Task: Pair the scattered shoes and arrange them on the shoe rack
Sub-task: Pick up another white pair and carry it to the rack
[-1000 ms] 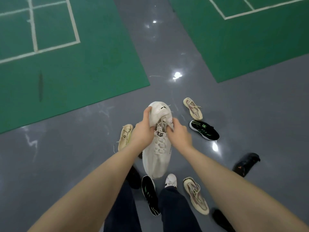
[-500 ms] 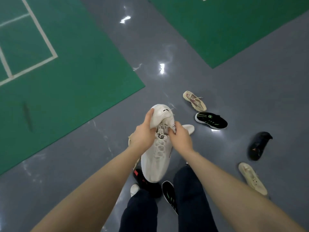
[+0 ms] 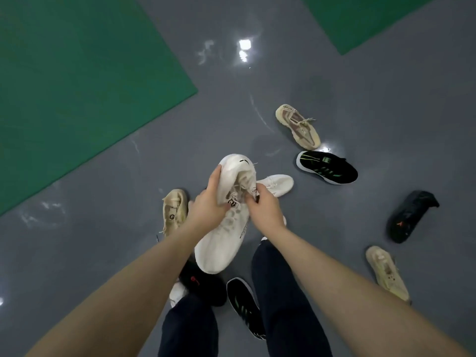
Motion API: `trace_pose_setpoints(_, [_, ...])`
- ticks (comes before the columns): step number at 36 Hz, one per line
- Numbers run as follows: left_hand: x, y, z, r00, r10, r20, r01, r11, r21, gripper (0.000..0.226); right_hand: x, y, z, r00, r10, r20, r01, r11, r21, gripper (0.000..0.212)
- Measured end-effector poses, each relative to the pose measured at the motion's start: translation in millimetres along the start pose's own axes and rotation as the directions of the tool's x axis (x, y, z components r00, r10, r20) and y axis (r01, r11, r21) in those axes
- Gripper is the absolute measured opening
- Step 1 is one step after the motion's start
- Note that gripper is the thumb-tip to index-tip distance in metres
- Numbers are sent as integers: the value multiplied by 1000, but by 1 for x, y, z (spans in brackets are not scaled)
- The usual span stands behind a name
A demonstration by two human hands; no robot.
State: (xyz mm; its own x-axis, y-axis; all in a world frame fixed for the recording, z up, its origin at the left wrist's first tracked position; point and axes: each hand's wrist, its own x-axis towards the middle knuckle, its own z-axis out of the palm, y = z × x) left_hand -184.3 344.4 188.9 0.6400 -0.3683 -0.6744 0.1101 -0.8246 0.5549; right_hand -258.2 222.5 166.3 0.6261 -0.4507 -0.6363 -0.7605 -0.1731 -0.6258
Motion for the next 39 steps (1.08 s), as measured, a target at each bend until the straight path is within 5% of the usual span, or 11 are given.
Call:
trace_pose_setpoints(5, [65,-26,33,998,3,-61,1,998,61,77,61,52,18,997,49,52,-54,993,108,26])
trace_pose_setpoints(14, [162,-98,88,971,-134,-197,96,976,-194,69,170,161,50,992,128,-16,-126,935,-332,35])
trace_pose_setpoints(23, [224,-143,119,973,-153,-173,103,957,-272,67,259,209,103,992,107,71,-17,658,-753,61])
trace_pose_setpoints(28, [228,-153,123,975,-140,-174,94,964,-247,66,269,213,114,997,11,81,62,550,-833,39])
trace_pose_setpoints(34, [217,-134,111,974,-120,-194,89,983,-160,63,254,196,99,962,-79,259,271,334,-903,28])
trace_pose_setpoints(39, [190,-95,91,973,-115,-199,95,990,-108,62,221,162,67,875,-267,404,458,187,-869,21])
